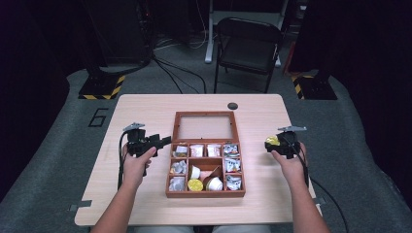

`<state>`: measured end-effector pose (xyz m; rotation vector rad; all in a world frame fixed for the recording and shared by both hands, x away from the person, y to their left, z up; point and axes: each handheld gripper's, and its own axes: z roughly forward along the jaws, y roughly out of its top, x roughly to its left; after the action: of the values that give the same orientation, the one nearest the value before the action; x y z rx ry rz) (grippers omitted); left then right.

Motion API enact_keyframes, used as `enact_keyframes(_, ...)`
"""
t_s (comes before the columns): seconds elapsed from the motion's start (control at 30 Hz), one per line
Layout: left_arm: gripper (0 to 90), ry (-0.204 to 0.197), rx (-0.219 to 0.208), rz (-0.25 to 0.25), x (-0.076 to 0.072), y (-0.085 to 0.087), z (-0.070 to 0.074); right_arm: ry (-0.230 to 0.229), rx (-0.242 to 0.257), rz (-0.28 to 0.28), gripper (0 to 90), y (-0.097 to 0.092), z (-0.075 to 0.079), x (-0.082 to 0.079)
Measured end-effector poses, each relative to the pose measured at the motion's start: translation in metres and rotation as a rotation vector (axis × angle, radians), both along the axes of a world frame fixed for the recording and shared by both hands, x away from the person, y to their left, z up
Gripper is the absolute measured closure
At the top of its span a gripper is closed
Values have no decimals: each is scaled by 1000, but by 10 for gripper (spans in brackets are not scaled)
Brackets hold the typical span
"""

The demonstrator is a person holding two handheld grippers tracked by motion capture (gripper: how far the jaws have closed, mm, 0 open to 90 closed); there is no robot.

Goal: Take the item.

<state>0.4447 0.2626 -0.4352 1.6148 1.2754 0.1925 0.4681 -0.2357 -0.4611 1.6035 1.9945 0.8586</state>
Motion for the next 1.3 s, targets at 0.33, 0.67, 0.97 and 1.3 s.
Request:
enact_keyframes(0.33, 326, 3, 2, 1, 1, 0, -1, 46, -4, -62, 371, -19, -18, 5)
enact_keyframes(0.67, 327, 5, -1, 3, 1, 1, -1, 71, -50, -58, 369, -14, -27, 7)
enact_keyframes(0.97, 326, 4, 0, 1, 1, 1, -1, 59, -42, -62, 351, -15, -27, 6)
enact_keyframes(1.3, 326, 8, -2, 4, 0, 2, -1, 38, -23, -79, 296, -15, -21, 4)
